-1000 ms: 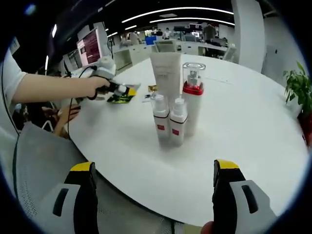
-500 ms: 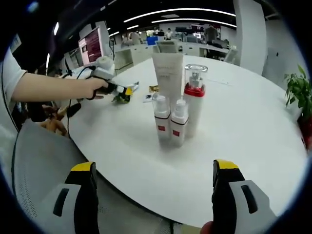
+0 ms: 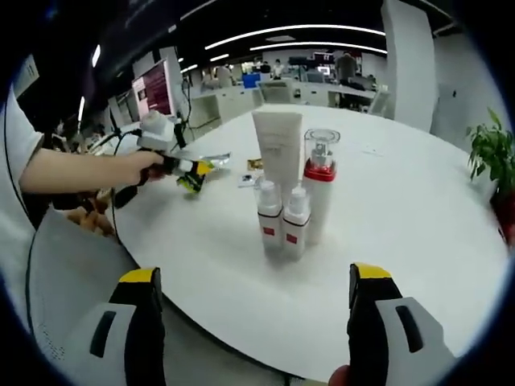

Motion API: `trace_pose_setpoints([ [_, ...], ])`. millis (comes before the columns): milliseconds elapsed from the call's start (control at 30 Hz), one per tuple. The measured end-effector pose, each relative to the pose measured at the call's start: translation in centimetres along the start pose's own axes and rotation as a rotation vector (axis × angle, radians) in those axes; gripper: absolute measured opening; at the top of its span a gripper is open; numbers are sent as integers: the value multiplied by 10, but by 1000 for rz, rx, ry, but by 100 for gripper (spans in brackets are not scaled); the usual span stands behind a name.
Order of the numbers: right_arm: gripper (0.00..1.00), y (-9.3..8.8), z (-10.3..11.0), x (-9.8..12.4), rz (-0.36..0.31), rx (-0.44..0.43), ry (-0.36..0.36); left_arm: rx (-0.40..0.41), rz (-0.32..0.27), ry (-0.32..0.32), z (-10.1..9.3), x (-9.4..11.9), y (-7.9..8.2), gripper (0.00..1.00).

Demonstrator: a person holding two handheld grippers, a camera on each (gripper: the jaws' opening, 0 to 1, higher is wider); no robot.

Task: Arrange the skincare products in the storage area until every visible bottle or jar stands upright without overlapping.

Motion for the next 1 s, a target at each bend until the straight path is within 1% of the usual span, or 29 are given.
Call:
trace_pose_setpoints([
  [33,95,3,2,0,-19,-19,4,6,-17,-24,-6,10,4,12],
  [67,95,6,4,-2,-51,-42,-4,13,-42,-57,-10,17,9,12],
  [100,95,8,5,-2,-60,-49,-1,6,-74,-74,-12,25,13,12],
  [267,94,15,13,-9,-96,-80,32,-6,-119,-134,-25,59,25,12],
  [333,93,22,18,-10,-125,-83,50,-9,-138,-155,-27,71,32,12],
  [400,92,34,24,-11,-186,-75,73,-4,-159,-189,-38,86,38,12],
  [500,88,51,30,-16,-248,-79,115,-20,-193,-233,-46,105,45,12],
  [567,86,60,33,-18,-280,-88,141,1,-214,-249,-53,118,49,12],
  [633,85,65,36,-21,-292,-80,158,4,-223,-264,-59,131,52,12],
  [700,83,69,41,-27,-290,-60,198,15,-226,-274,-63,139,53,12],
  [733,82,71,43,-31,-293,-64,221,15,-225,-292,-66,146,53,12],
  [767,81,74,46,-33,-307,-80,239,5,-226,-300,-70,151,53,12],
  [800,81,77,51,-38,-324,-124,265,-12,-228,-313,-73,155,53,12],
  [867,81,79,55,-44,-329,-156,301,-37,-239,-349,-79,166,53,12],
  [933,80,79,59,-51,-323,-167,315,-45,-244,-377,-87,177,54,12],
  [967,79,77,64,-56,-316,-209,347,-64,-256,-403,-92,183,55,12],
  [1000,78,76,66,-58,-313,-246,359,-56,-258,-408,-94,186,56,12],
])
Point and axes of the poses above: the point that each gripper's makers call its tool centre point, and the gripper's own axes: x roughly backward along the fingers, z roughly to its left, y roughly out of its top, the point moved 10 cm from there along x, roughly backward along the fingers, and after that the axes turned 14 degrees about -z, right-handed, at the moved point
